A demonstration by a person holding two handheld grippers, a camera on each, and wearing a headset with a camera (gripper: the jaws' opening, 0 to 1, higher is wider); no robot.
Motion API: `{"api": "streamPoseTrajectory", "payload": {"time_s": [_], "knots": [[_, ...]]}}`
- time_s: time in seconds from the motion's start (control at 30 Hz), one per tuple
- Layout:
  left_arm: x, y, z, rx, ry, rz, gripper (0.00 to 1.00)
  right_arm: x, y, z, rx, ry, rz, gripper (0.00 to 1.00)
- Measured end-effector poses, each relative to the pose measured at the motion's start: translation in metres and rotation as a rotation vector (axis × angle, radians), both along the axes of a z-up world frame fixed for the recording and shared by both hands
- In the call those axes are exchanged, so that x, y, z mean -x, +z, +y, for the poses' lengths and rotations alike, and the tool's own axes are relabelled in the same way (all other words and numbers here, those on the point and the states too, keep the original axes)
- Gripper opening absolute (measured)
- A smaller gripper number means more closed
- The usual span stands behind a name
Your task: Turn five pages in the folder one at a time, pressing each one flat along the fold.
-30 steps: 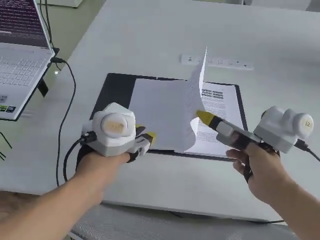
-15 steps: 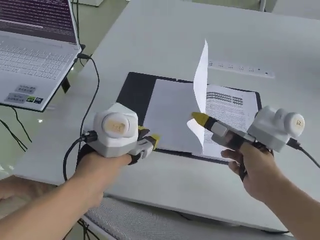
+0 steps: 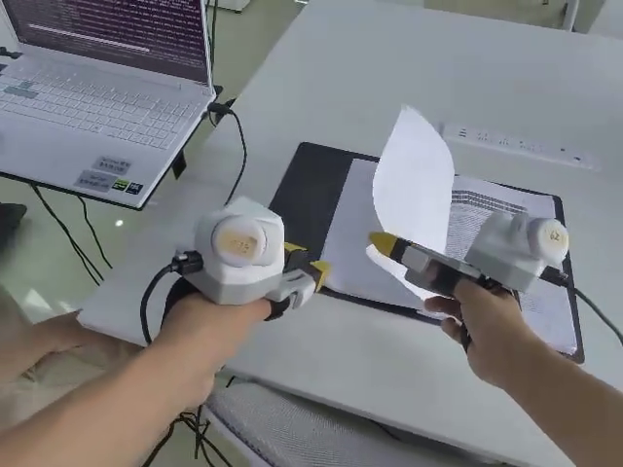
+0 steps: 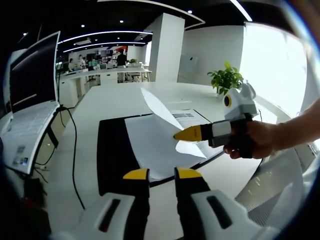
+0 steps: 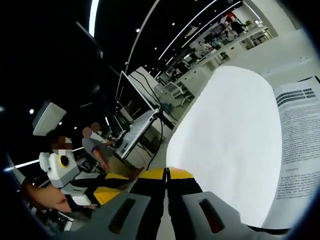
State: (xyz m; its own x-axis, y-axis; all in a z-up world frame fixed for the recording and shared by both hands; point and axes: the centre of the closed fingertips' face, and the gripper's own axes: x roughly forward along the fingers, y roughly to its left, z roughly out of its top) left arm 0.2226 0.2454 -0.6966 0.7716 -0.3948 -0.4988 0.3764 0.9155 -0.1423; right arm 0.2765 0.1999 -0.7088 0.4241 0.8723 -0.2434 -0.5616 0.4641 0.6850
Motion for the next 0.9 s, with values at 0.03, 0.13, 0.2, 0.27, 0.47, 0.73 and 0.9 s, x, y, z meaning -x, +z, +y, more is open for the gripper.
{"api": "streamPoseTrajectory", "payload": {"time_s": [0.03, 0.13, 0.2, 0.27, 0.47, 0.73, 0.9], "knots": [[0.001, 0.0, 0.001, 0.0, 0.0, 0.0, 0.17, 0.0, -0.004, 0.002, 0.013, 0.004, 0.005, 0.0], [0.003, -0.001, 0.008, 0.006, 0.011, 0.006, 0.17, 0.001, -0.014, 0.009, 0.031, 0.015, 0.024, 0.0], [0.005, -0.001, 0.011, 0.004, 0.019, 0.006, 0.17, 0.003, -0.019, 0.014, 0.042, 0.023, 0.027, 0.0], [0.007, -0.004, 0.014, 0.008, 0.025, 0.015, 0.17, 0.004, -0.027, 0.018, 0.055, 0.032, 0.041, 0.0], [0.008, -0.009, 0.018, 0.008, 0.03, 0.027, 0.17, 0.01, -0.054, 0.025, 0.109, 0.063, 0.084, 0.0], [0.008, -0.015, 0.017, 0.004, 0.027, 0.042, 0.17, 0.002, -0.079, 0.027, 0.131, 0.072, 0.12, 0.0], [0.007, -0.018, 0.014, 0.0, 0.02, 0.05, 0.17, 0.0, -0.091, 0.027, 0.143, 0.076, 0.139, 0.0]]}}
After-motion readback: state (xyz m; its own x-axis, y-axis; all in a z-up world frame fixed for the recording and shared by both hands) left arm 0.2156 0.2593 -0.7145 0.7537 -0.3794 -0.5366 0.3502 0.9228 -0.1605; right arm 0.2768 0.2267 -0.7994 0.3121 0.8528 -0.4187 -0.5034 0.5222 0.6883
